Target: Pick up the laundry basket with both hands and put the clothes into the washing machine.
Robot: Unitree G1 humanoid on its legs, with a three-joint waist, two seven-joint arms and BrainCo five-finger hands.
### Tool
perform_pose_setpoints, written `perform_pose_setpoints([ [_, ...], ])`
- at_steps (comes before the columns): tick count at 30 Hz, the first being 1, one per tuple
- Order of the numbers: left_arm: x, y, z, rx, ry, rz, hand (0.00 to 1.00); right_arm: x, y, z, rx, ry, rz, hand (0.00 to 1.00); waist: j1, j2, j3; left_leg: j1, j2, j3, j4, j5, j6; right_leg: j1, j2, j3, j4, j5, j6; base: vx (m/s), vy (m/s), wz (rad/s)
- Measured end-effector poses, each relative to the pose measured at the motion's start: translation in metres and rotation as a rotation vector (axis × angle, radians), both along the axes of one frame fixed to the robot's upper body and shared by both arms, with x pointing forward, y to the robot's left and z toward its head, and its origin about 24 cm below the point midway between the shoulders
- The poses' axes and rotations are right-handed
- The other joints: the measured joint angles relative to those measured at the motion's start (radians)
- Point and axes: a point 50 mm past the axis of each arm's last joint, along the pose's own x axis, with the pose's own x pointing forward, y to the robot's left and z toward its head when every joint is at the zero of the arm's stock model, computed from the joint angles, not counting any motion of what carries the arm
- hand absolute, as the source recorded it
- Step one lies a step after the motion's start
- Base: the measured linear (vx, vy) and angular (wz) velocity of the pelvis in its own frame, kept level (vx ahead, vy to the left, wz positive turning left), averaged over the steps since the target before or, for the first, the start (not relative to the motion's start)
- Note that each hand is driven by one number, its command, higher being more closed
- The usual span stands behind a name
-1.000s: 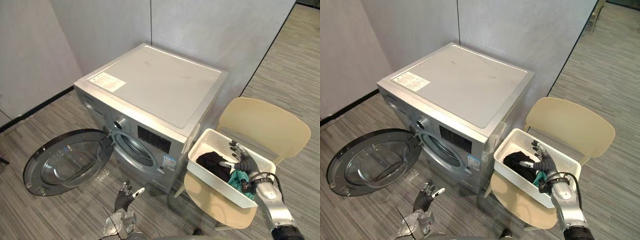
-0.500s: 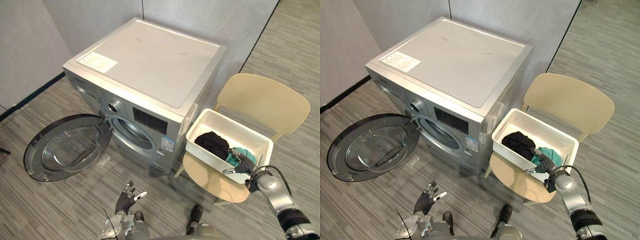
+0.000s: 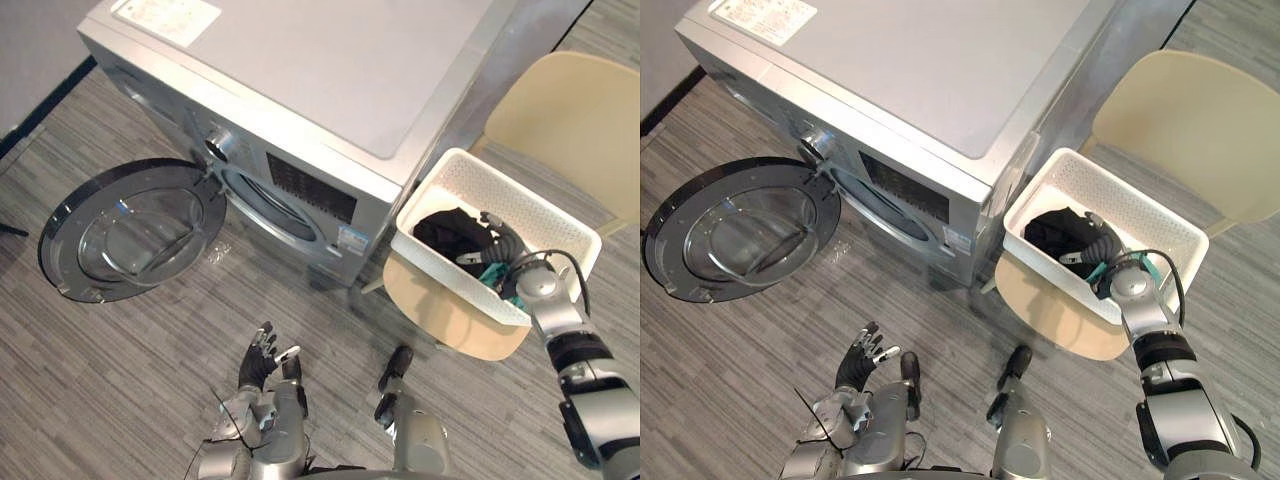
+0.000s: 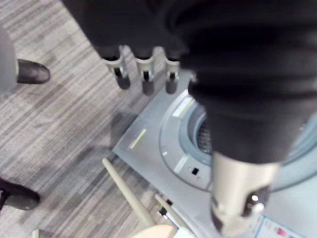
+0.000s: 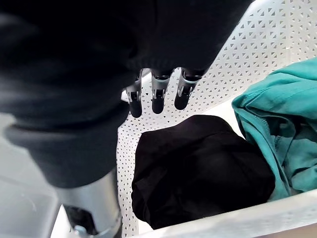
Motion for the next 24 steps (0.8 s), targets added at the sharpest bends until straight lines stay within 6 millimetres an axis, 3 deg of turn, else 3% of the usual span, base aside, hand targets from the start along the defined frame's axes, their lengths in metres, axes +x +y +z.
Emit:
perform_pose_setpoints([
  [7,0.005,-0.002,0.006,-0.014,-0.028,0.027,0.0,0.012,-0.02,0.032,-0.004,-0.061,-0.092,0.0,0.024,0.006,0.047,-0.075,0.0,-0.006,0.039,-0.006,0.01,-0.059,-0.011,-0.001,0.024,0.002,-0.002,-0.04,0.045,0.01],
  [20,0.02,-0.01,0.018,-0.052,-0.082,0.052,0.0,0.019,-0.064,0.109,0.103,-0.236,-0.314,0.0,0.024,0.03,0.084,-0.234,0.0,-0.026,0.098,-0.007,0.012,-0.196,-0.018,-0.007,0.051,0.008,-0.009,0.01,0.018,0.0],
  [24,0.029,-0.018,0.024,-0.07,-0.109,0.051,0.0,0.014,-0.076,0.106,0.133,-0.219,-0.365,0.0,0.027,0.053,0.098,-0.275,-0.001,-0.043,0.112,-0.009,0.015,-0.221,-0.018,-0.022,0.053,0.008,-0.009,0.02,0.029,0.06],
])
